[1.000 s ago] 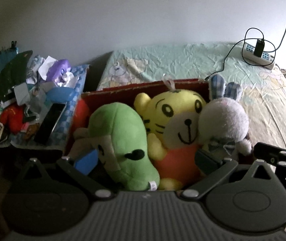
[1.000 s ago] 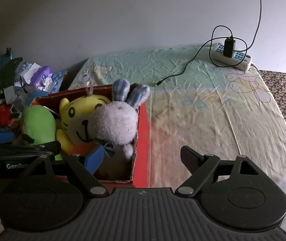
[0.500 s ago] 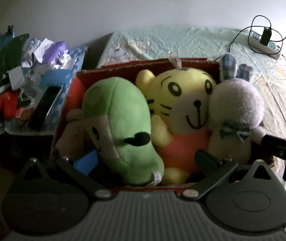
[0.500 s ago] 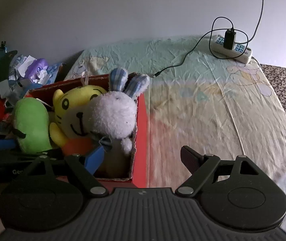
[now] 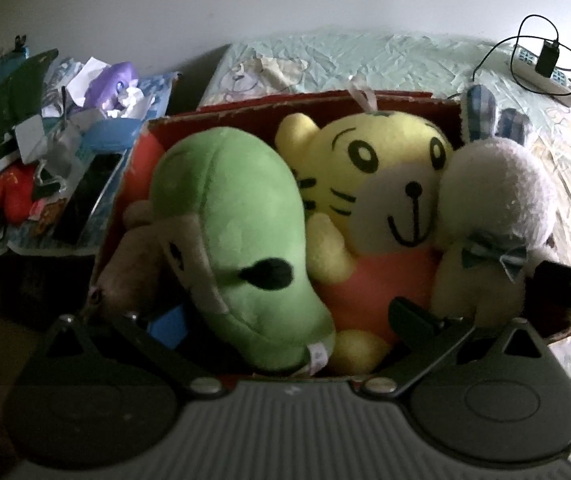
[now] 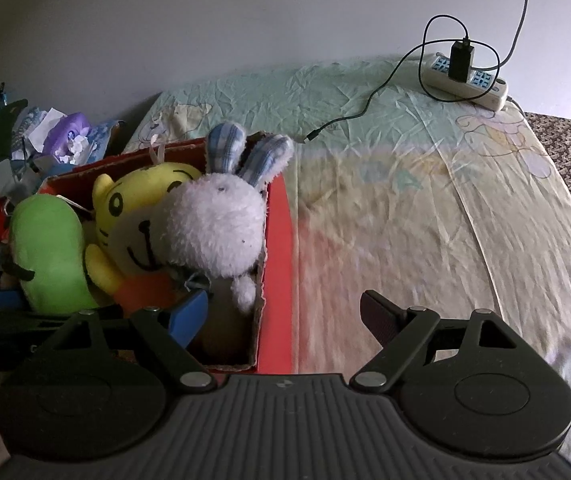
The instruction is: Organize objects
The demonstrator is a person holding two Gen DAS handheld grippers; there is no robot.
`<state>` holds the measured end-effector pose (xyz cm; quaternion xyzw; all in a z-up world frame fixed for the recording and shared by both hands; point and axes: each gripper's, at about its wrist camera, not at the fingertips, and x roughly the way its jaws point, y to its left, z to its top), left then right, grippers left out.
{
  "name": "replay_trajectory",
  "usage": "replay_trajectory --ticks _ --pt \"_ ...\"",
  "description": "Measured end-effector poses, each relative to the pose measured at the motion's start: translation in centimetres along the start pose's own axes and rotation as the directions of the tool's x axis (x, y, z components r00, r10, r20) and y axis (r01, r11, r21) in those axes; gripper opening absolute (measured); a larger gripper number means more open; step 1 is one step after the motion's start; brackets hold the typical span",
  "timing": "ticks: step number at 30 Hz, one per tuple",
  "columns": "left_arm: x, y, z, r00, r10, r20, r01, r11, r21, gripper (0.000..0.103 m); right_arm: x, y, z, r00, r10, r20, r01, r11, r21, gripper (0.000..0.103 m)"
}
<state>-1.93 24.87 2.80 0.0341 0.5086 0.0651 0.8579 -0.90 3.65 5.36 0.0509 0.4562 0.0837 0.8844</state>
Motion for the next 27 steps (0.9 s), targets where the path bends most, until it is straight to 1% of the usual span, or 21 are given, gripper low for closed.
replay_trajectory --ticks 9,17,27 --pt "0.6 -0.2 0.0 1.0 0.025 -0.016 -0.025 1.0 0.002 0.103 0.7 -0.1 0.0 1.0 0.008 -0.019 -0.008 1.0 -0.002 0.086" --pt "1.0 -0.1 0.1 0.999 0.032 -0.025 -0.032 0.999 0.0 0.103 0.9 -0.2 0.0 1.0 0.0 -0.021 0.0 1.0 0.002 0.085" --pt "1.4 0.4 0.0 0.999 0.023 -0.03 -0.023 1.0 -0.006 0.103 1.1 0.2 0.1 1.0 -0.018 -0.019 0.018 1.0 -0.012 0.085"
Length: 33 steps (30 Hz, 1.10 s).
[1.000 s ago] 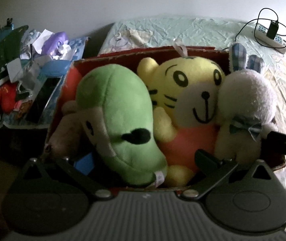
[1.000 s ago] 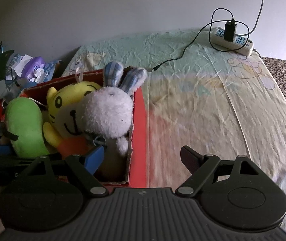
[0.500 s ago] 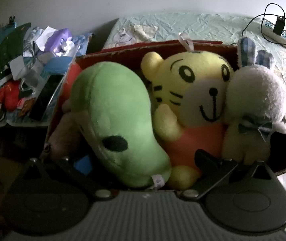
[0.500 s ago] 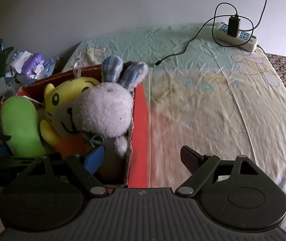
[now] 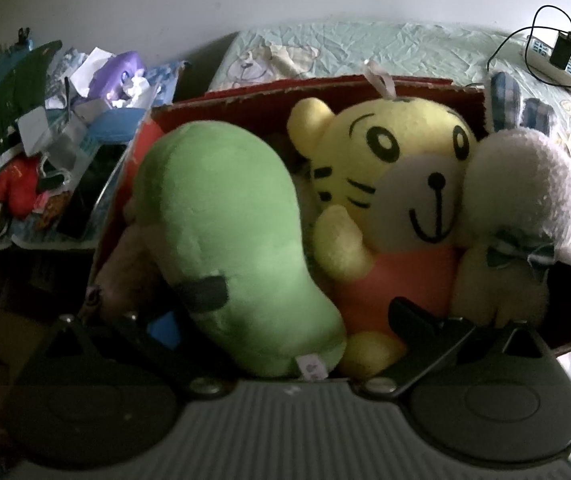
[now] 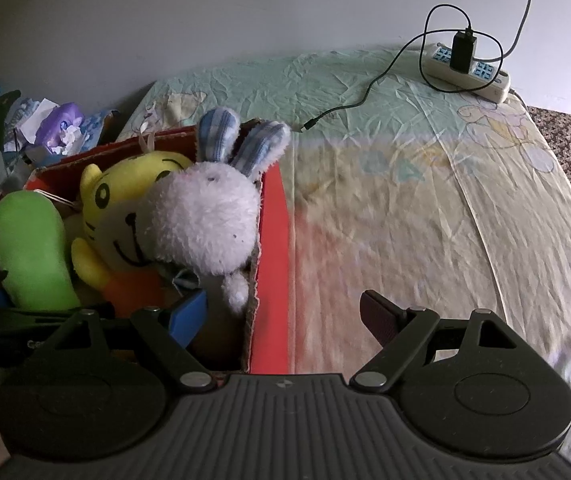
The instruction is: Organize objects
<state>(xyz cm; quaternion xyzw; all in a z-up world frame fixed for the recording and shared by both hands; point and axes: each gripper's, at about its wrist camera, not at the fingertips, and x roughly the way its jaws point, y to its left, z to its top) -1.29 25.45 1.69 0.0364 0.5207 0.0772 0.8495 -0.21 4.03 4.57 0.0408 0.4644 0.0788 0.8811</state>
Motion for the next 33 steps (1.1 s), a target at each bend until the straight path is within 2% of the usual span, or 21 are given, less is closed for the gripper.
replay_trajectory --ticks 10,33 --pt "0.1 0.1 -0.2 1.0 -0.004 -0.001 0.004 1.0 0.001 0.103 0.1 1.2 0.6 0.999 -0.03 0.015 0.03 0.998 -0.05 0.085" --pt "-0.2 -0.1 -0.5 1.0 -0.014 0.007 0.014 1.0 0.005 0.103 0.0 1.7 0.4 0.999 -0.04 0.022 0.041 0.997 -0.066 0.085"
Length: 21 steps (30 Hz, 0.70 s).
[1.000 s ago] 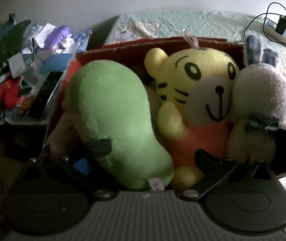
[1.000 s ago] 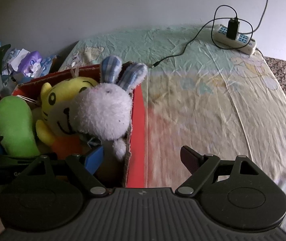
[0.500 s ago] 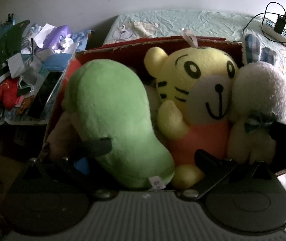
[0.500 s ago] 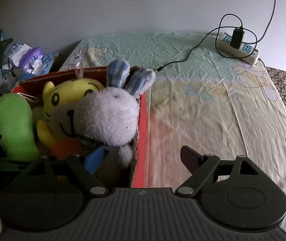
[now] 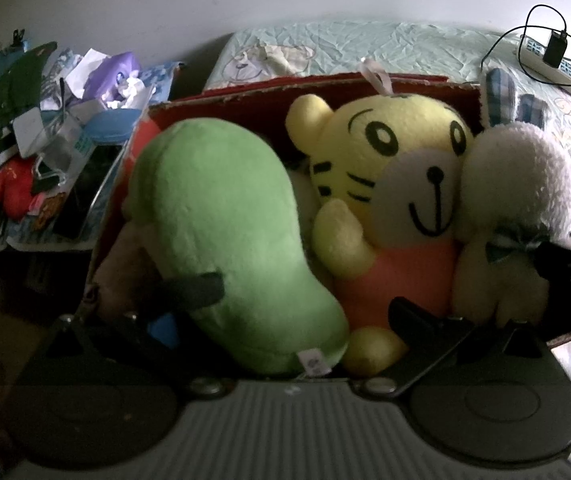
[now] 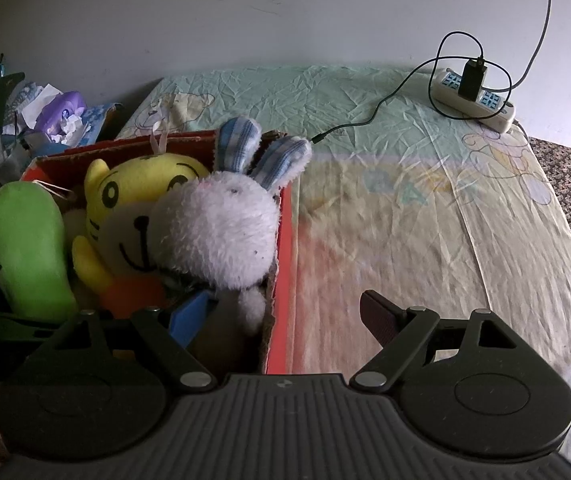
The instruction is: Organize objects
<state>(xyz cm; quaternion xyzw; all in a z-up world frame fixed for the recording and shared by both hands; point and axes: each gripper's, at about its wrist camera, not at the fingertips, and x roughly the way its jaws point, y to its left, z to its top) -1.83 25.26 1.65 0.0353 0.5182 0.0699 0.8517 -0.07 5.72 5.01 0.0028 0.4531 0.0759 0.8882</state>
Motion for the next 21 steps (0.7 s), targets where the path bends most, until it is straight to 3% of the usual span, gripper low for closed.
replay_trajectory --ticks 21 --pt "-0.03 0.0 -0.23 1.0 -0.008 0.006 0.008 1.0 0.009 0.103 -0.03 -0.14 -0.46 1.0 0.021 -0.015 -0.021 1.0 0.017 0.079"
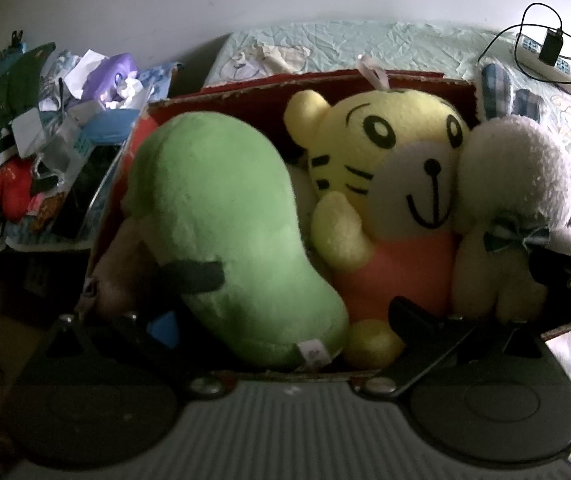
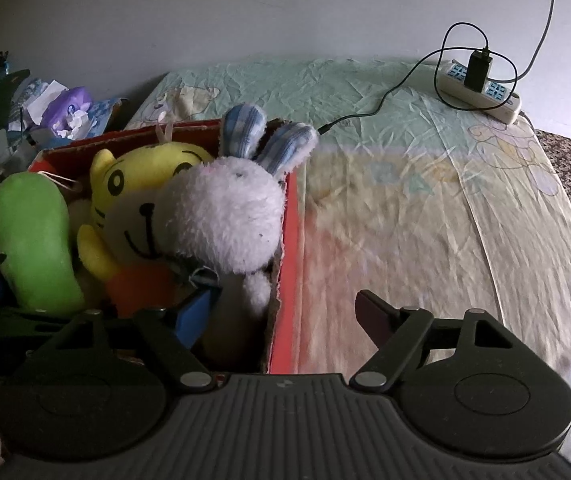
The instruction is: Organize objects
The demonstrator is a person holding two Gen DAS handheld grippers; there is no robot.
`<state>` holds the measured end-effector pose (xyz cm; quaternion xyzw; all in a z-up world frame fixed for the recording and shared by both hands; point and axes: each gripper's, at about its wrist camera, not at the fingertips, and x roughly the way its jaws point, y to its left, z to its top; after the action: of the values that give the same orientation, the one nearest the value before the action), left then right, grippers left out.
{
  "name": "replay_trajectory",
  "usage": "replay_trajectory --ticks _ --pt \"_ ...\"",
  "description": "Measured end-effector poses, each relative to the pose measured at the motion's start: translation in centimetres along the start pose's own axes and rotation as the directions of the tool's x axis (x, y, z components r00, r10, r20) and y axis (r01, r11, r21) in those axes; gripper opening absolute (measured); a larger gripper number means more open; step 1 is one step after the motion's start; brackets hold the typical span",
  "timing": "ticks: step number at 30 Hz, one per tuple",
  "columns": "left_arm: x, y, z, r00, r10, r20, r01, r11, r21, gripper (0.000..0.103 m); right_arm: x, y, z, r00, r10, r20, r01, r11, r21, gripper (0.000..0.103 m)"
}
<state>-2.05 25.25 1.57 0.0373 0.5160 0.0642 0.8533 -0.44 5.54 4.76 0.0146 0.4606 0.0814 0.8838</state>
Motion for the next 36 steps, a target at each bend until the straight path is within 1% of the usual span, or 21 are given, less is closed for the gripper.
replay_trajectory --ticks 5,9,15,18,22,31,34,36 --pt "0.0 0.1 0.0 1.0 -0.004 0.002 0.004 1.0 -0.002 0.103 -0.1 0.2 -0.1 1.0 0.01 0.003 -0.01 1.0 -0.009 0.077" --pt "-0.1 0.0 -0.1 1.0 -0.002 0.006 0.002 1.0 -0.001 0.103 -0.1 0.4 -0.3 1.0 0.025 -0.004 -0.025 1.0 -0.008 0.072" --pt "-0.5 0.2 -0.1 1.0 -0.003 0.028 0.004 1.0 -0.003 0.103 -0.8 0.1 0.0 0.999 0.024 0.027 -0.024 1.0 0.009 0.067" --pt "-1.0 0.4 0.1 0.999 0.002 0.042 -0.002 1.0 -0.012 0.103 -1.2 0.2 0.1 0.999 0.021 0.044 -0.022 1.0 0.017 0.067" --pt "-1.3 0.8 0.3 0.999 0.013 0.053 -0.012 1.0 -0.013 0.103 -1.4 0.1 0.4 0.998 0.049 0.04 -0.05 0.998 0.04 0.067" --pt "-1.6 1.2 0.7 0.999 0.024 0.044 -0.023 1.0 -0.021 0.103 -2.4 1.2 1.1 0.995 0.07 0.072 -0.07 0.998 -0.002 0.069" --pt "-1.7 1.3 1.1 0.999 0.014 0.036 -0.012 0.999 -0.032 0.103 -2.7 1.3 1.6 0.994 0.075 0.085 -0.074 0.997 -0.007 0.072" --pt "-1.6 1.3 1.2 0.999 0.022 0.036 -0.021 0.999 -0.027 0.103 -2.9 1.4 2.0 0.993 0.071 0.092 -0.07 0.997 -0.009 0.072"
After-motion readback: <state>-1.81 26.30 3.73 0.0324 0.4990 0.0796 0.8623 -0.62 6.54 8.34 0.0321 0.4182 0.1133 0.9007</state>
